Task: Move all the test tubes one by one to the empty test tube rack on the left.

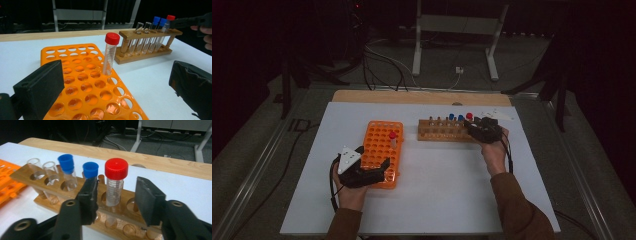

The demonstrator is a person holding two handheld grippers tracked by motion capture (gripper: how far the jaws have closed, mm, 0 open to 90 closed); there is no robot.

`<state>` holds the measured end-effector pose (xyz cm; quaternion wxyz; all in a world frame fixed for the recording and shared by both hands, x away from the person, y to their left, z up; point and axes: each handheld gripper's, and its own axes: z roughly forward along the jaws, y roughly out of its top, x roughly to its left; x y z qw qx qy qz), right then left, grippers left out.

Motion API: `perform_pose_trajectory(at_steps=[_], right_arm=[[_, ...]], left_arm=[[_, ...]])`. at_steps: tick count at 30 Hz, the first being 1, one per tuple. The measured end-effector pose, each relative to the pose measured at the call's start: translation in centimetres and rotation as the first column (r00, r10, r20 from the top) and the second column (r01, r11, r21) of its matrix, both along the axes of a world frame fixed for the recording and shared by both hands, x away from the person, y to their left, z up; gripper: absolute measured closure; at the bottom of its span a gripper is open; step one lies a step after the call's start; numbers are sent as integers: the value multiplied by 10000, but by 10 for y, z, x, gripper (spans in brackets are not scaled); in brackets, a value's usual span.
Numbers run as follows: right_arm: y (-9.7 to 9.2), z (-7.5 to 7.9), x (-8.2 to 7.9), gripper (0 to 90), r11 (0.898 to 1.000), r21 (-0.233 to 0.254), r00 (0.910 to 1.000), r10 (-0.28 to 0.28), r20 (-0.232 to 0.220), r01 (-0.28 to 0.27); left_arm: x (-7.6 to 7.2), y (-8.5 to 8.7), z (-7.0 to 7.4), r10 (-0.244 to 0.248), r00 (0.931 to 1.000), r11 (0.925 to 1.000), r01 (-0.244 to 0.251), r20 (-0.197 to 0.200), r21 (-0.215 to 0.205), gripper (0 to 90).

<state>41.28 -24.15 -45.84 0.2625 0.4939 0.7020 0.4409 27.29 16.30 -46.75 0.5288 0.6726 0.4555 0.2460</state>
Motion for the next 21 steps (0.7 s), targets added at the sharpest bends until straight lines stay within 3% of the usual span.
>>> perform_pose_trajectory(at_steps=[4, 10, 21], right_arm=[[0, -7, 7, 622, 9999, 71, 9998, -137, -164, 138], [3, -9, 9, 734, 9998, 175, 10000, 51, -69, -49], [3, -1, 2, 744, 9995, 311, 9995, 43, 315, -53]], left_arm=[[0, -1, 0, -30, 10000, 10000, 30, 26, -10, 6], [1, -2, -1, -48, 10000, 10000, 48, 14, 68, 6], [2, -2, -3, -39, 10000, 9999, 40, -63, 107, 6]])
